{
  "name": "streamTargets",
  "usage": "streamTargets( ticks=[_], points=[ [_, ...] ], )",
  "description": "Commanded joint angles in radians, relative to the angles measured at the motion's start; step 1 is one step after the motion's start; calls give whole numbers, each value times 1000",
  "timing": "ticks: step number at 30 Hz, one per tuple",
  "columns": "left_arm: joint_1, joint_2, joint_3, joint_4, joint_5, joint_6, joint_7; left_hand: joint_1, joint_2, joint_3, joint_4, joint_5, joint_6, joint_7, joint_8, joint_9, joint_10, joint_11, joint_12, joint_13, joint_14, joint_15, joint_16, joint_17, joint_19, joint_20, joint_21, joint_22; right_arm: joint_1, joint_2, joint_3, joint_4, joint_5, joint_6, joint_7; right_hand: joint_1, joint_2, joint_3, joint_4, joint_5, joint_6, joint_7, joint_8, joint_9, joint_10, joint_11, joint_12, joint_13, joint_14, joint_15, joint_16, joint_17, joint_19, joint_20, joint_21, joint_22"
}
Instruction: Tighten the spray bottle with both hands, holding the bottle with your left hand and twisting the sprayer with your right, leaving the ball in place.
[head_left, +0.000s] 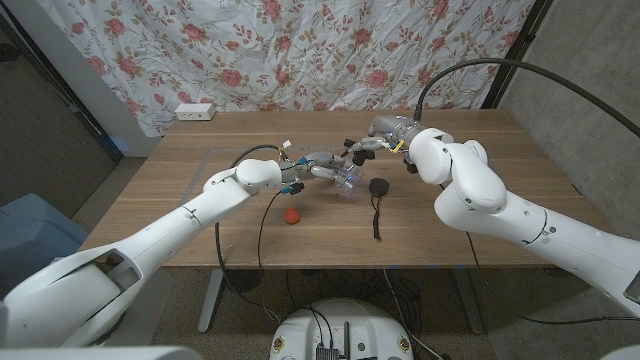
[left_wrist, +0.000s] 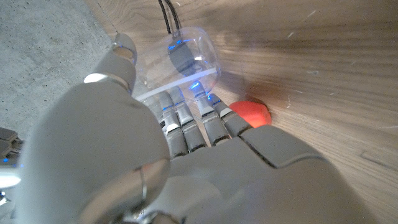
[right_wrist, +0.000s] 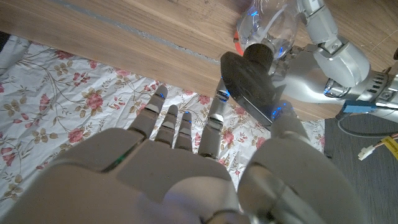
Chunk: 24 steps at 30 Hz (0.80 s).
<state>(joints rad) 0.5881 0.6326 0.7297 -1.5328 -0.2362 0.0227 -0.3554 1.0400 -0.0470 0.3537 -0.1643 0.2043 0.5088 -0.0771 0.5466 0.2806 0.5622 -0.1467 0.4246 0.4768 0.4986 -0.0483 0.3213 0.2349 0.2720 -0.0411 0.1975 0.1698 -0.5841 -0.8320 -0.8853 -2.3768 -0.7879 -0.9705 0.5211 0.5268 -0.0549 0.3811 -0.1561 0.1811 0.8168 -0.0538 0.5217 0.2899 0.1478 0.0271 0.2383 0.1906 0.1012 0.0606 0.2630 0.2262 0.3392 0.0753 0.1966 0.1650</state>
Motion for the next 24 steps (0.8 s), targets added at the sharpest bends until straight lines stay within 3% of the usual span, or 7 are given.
streamTargets(
  ticks=[1, 24],
  points=[
    [2, -9, -1, 12, 1, -16, 8, -50, 124, 9, 4, 6, 10, -10, 173, 1, 39, -33, -1, 3, 8, -134, -2, 4, 10, -55, -1, 2, -13, 23, 4, 10, -41, -8, -1, 11, -1, 4, -5, -2, 33, 3, 17, -2, 29, -2, 8, 3, 16, -6, 12, 5, 12, -5, -1, 2],
    [20, -6, -9, 7, -3, -36, 18, -71, 122, 8, 5, 4, 4, -11, 178, -5, 33, -33, -12, 5, 9, -130, -10, 3, 10, -55, -2, 3, -42, 75, 6, 28, -112, -10, -14, 20, -5, 2, -3, -4, 158, -16, 64, -22, 126, -22, 15, 3, 74, -30, 29, 6, 47, -9, -1, 3]
  ],
)
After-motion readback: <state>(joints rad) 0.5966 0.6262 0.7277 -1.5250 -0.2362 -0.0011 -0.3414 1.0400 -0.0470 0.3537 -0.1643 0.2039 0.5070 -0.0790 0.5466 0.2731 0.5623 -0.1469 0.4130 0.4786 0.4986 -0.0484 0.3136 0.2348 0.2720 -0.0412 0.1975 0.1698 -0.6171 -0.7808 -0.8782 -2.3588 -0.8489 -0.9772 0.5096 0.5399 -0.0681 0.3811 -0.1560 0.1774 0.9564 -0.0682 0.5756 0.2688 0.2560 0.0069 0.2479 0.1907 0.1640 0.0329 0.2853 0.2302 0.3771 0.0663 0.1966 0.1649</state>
